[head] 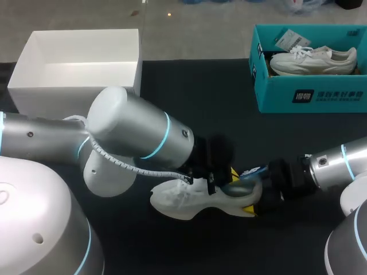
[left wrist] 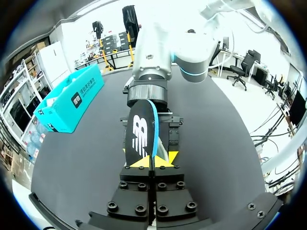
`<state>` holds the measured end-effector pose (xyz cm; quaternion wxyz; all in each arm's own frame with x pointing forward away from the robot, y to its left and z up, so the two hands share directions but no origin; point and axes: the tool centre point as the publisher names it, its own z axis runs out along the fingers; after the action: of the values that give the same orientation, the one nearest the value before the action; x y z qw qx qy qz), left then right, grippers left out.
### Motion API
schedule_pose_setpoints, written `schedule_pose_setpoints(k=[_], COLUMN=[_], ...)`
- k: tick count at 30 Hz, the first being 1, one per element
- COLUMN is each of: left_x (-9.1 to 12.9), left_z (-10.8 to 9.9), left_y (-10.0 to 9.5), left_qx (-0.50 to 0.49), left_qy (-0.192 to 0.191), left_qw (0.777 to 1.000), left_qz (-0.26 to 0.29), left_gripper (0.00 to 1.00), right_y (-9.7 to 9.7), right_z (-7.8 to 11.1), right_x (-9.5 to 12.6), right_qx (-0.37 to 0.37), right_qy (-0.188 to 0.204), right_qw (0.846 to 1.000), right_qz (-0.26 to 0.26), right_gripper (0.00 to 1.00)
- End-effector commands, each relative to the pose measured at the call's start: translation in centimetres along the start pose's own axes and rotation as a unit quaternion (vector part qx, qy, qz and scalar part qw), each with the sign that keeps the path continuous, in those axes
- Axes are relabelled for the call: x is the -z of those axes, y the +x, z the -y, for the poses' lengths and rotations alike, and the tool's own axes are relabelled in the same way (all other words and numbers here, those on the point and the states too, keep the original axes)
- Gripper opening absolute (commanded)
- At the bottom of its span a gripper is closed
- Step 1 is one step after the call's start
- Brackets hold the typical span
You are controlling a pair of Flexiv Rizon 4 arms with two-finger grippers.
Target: Take the shoe out of the shoebox, open the shoe tongue, remove and reinsert the insole, then place the shoe into the shoebox
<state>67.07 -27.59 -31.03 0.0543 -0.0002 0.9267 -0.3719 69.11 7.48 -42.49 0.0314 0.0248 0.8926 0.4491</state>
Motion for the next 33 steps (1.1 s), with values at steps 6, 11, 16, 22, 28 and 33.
schedule_pose_setpoints(k=[6, 11, 16, 22, 28, 33], left_x=[1.6, 0.3, -0.5, -1.6, -1.8, -1.6], left_z=[0.7, 0.6, -0.4, -1.1, -1.0, -0.8], left_y=[-0.7, -0.8, -1.3, -1.5, -0.9, -0.5], left_qx=[0.002, 0.002, 0.019, 0.038, 0.035, 0.029], left_qy=[0.102, 0.071, 0.078, 0.073, 0.061, 0.049], left_qw=[0.994, 0.996, 0.994, 0.991, 0.992, 0.993], left_qz=[-0.04, -0.059, -0.079, -0.103, -0.105, -0.101], left_gripper=[0.0, 0.0, 0.0, 0.0, 0.19, 0.4], right_y=[0.1, 0.1, 0.1, 0.1, 0.1, 0.1], right_z=[0.2, 0.2, 0.2, 0.2, 0.2, 0.2], right_x=[-0.6, -0.6, -0.6, -0.6, -0.6, -0.6], right_qx=[0.0, 0.0, 0.0, 0.0, 0.0, 0.0], right_qy=[0.001, 0.001, 0.001, 0.001, 0.001, 0.001], right_qw=[1.0, 1.0, 1.0, 1.0, 1.0, 1.0], right_qz=[0.001, 0.001, 0.001, 0.001, 0.001, 0.001], right_gripper=[0.0, 0.0, 0.0, 0.0, 0.0, 0.0])
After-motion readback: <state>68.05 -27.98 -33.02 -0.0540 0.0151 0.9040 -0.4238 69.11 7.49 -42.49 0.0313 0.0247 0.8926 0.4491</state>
